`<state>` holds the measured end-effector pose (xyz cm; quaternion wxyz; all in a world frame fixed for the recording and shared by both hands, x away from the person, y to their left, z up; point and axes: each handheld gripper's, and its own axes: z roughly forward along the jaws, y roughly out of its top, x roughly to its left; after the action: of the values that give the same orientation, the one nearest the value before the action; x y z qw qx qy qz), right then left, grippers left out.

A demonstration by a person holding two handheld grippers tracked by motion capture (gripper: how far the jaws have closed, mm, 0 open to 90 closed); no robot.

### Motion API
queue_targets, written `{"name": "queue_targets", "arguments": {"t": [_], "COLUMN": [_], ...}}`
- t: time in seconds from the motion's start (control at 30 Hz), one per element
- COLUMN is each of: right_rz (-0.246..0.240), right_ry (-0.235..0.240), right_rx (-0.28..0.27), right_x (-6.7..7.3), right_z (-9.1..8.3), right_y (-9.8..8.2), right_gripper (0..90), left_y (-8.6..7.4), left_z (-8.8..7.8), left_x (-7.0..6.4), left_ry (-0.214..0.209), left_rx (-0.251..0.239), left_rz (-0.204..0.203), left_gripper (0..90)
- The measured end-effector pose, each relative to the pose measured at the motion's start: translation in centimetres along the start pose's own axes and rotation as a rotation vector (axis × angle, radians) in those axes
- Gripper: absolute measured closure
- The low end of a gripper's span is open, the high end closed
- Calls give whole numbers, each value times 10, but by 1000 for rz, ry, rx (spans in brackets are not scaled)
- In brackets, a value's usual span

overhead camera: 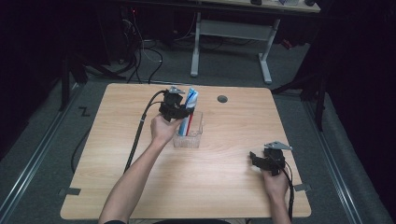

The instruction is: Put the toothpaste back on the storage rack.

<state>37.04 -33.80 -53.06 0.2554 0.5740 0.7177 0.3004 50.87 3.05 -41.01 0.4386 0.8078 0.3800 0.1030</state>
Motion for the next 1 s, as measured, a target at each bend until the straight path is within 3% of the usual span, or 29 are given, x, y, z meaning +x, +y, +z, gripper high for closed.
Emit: {"name": "queue_targets", "arguments": {"t": [0.27, 1.0], "right_rz": [0, 0], "right_ry": [0, 0], "right_rx": [0, 0], "right_x": [0, 0], "right_z": [0, 0], "right_y": [0, 0], "right_gripper": [317, 316], "left_y": [-4, -20], "left_z": [-6, -11], "left_x": [1, 7], "left_ry": [18, 32], "left_rx": [2, 2], "left_rz": [0, -73], "left_gripper": [699, 692]}}
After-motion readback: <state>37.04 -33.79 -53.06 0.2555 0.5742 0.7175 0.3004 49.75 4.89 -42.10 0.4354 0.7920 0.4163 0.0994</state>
